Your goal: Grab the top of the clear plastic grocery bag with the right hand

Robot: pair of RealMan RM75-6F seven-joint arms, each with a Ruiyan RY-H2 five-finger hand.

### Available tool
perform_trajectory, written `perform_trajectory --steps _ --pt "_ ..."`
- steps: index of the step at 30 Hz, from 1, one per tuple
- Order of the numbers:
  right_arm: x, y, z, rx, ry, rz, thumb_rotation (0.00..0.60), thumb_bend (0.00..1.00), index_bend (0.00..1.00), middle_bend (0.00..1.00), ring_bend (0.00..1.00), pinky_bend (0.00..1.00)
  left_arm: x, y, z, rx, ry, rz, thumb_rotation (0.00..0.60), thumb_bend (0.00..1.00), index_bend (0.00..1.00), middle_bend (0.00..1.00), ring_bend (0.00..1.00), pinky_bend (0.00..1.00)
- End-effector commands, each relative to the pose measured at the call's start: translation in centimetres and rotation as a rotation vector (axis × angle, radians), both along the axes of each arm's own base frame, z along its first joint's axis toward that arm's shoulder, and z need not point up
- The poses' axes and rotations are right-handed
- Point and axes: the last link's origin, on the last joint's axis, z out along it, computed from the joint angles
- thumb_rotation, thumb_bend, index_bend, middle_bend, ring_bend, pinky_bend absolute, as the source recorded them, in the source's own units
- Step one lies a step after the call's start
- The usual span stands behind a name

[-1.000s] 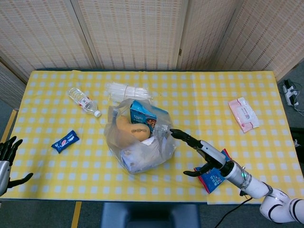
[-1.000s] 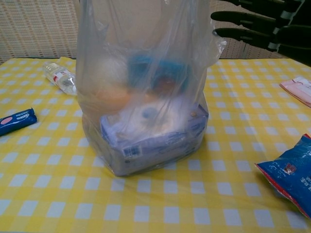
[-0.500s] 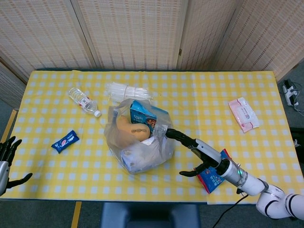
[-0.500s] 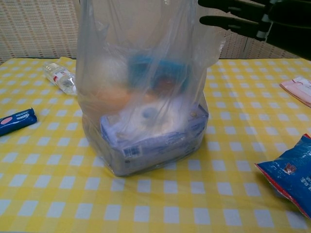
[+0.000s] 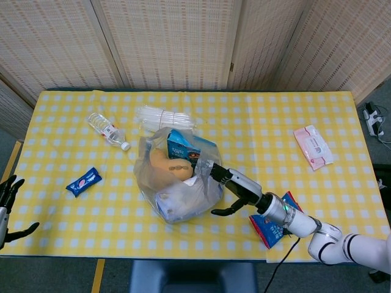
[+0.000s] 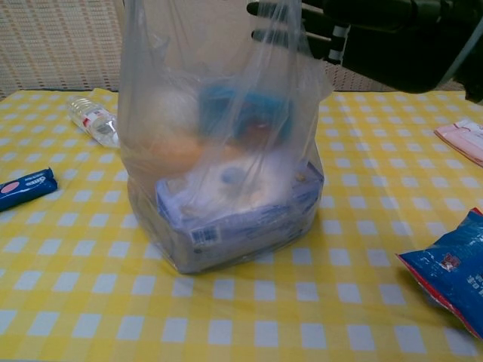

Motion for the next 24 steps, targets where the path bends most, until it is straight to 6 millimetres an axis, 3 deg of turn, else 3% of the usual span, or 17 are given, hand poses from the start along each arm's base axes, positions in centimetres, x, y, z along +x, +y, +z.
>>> perform_trajectory --steps 1,9,24 --pt "1.1 -0.8 -0.6 0.001 -0.002 0.001 0.600 0.26 0.00 0.00 0.00 0.00 -0.1 -0.1 0.2 0.004 -0.002 0.001 0.600 0.17 0.00 0.00 0.00 0.00" --pt "3.2 -2.5 -1.8 0.019 0.028 -0.024 0.600 0.26 0.00 0.00 0.00 0.00 -0.1 -0.6 0.8 0.019 -0.014 -0.006 0.600 0.17 0.00 0.00 0.00 0.00" --pt "6.3 -4.0 -3.8 0.042 0.076 -0.030 0.600 0.25 0.00 0.00 0.00 0.00 -0.1 -1.4 1.6 0.041 -0.036 -0.027 0.600 0.17 0.00 0.00 0.00 0.00"
